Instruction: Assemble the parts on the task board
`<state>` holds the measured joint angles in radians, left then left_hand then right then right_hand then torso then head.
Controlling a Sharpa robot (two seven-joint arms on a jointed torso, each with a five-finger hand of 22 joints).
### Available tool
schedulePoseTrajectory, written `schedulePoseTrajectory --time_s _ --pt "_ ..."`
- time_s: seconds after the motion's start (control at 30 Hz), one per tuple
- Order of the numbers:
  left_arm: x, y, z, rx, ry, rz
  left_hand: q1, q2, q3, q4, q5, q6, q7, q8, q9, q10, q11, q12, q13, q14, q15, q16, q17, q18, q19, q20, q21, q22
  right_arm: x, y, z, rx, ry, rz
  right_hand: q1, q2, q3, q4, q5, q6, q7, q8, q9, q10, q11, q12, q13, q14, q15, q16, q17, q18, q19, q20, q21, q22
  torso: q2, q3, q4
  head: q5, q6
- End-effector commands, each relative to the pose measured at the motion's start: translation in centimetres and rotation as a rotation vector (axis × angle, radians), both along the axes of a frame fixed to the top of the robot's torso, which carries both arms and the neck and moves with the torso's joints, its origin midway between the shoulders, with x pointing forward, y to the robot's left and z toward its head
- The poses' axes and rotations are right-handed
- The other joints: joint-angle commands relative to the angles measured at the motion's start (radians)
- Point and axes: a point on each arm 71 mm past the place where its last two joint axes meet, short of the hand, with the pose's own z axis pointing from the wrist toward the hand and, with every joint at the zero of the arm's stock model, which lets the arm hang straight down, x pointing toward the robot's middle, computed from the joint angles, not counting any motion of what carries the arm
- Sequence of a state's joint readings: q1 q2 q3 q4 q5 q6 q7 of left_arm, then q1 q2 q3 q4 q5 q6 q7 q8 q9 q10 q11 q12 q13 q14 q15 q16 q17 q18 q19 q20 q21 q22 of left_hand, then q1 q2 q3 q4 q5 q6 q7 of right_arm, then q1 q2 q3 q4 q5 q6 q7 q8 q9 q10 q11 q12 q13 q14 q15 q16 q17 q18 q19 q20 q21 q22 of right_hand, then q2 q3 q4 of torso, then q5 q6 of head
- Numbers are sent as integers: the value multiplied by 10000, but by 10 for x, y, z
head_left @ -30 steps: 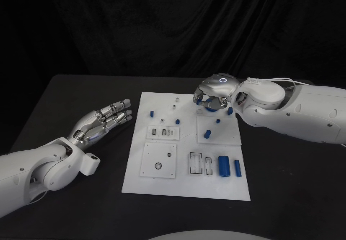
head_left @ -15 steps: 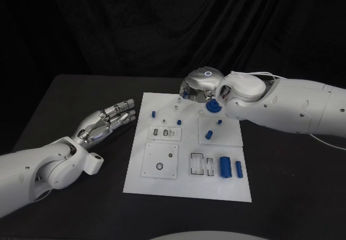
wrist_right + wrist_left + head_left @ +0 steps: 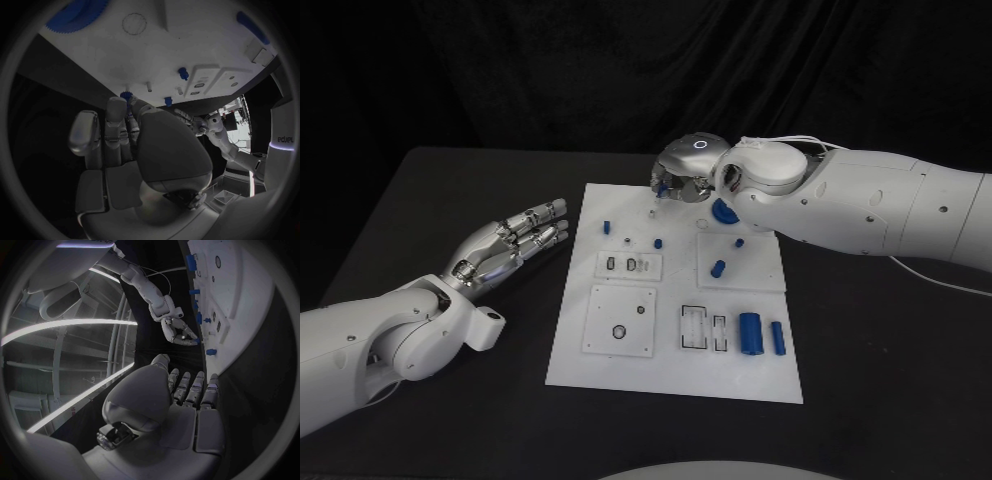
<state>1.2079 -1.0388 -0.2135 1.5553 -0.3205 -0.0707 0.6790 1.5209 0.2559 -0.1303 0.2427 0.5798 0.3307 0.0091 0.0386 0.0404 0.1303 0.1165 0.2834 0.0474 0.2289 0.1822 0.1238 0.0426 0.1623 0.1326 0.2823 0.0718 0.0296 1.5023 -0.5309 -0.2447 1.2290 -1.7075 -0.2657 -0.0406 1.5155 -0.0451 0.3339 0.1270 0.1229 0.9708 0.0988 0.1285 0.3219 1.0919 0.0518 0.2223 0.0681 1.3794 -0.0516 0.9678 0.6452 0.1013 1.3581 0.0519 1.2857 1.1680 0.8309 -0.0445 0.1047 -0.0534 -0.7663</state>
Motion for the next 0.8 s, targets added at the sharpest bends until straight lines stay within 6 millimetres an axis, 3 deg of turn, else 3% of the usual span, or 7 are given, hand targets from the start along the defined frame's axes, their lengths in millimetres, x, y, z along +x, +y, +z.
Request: schedulePoseTrajectory --time_s 0.03,0.8 --pt "-5 -2 18 -1429 -2056 -429 45 -33 75 -1 59 35 19 54 16 -23 80 37 5 -56 4 -55 -8 100 -54 -4 -41 -11 2 0 -4 -252 287 -92 -60 -27 1 51 -43 -92 -13 -63 -19 -9 0 -65 4 -23 21 -47 7 -76 1 70 -61 6 6 -3 -20 10 5" --pt "-3 -4 17 -1444 -1983 -535 37 -32 104 -7 60 4 23 48 11 -41 85 34 1 -62 8 -54 -8 97 -34 -4 -31 -4 6 6 -14 -384 468 -99 -161 -55 2 129 -54 -237 -56 -188 -47 -81 13 -249 8 -86 38 -118 -71 -58 -58 89 -126 -38 -13 3 -17 -40 -51"
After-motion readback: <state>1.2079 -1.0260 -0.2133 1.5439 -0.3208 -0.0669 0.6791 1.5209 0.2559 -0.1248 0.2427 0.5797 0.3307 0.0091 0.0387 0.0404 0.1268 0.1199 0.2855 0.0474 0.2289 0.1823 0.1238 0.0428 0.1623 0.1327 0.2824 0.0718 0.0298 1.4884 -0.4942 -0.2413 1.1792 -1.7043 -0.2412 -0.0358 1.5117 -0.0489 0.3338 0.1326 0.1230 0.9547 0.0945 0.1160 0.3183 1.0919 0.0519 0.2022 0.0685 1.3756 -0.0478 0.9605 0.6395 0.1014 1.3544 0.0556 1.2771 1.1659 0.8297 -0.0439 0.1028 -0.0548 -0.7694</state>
